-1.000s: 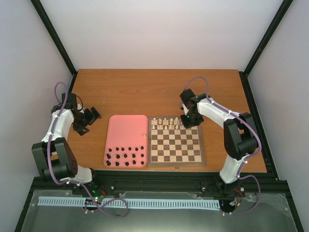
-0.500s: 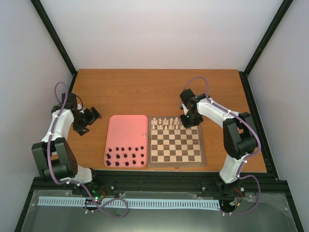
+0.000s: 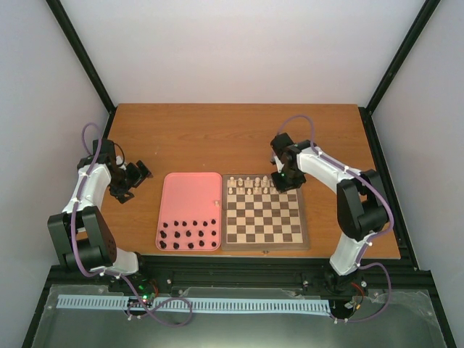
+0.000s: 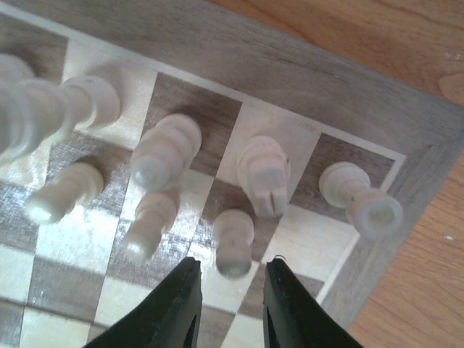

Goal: Set up the chess pieces on the board
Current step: Place the chess piece on the chessboard, then pick up the chess piece from the storage box.

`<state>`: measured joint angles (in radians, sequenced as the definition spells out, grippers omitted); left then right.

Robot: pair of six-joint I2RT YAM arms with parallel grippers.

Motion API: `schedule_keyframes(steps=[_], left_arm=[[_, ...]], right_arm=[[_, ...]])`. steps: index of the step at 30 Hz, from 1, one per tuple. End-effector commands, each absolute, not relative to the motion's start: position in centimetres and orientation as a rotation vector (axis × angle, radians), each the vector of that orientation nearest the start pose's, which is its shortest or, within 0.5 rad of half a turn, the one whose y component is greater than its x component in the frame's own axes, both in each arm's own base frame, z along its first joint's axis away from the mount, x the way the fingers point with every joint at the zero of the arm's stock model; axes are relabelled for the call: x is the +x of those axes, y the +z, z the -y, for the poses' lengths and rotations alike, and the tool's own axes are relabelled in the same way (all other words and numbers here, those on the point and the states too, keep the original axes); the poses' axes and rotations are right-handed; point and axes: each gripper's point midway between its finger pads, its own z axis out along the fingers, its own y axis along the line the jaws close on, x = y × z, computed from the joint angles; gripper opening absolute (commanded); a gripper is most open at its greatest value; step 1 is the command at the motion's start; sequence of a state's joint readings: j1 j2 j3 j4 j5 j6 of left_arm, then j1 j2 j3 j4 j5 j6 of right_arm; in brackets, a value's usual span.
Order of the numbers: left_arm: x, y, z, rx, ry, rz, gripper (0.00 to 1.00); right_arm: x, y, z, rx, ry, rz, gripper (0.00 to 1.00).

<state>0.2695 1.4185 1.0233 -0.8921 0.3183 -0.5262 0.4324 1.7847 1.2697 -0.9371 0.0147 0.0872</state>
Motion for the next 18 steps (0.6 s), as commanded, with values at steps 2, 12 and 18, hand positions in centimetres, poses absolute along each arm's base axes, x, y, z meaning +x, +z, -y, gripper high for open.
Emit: schedule_keyframes(steps=[2, 12, 18], left_arm=[[30.3, 11.7, -2.8, -1.017, -0.507, -2.653, 1.00], [30.5, 11.6, -2.8, -1.019, -0.513, -2.650, 1.00], [30.5, 11.7, -2.7, -1.016, -0.519, -2.647, 1.00]], right_arm=[[31.9, 11.6, -14.6, -0.474, 0.097, -2.884, 0.32], [30.9, 16.5, -26.5, -0.801, 0.270, -2.732, 0.48], [28.8, 13.7, -35.7, -1.094, 0.335, -2.685, 0.47]])
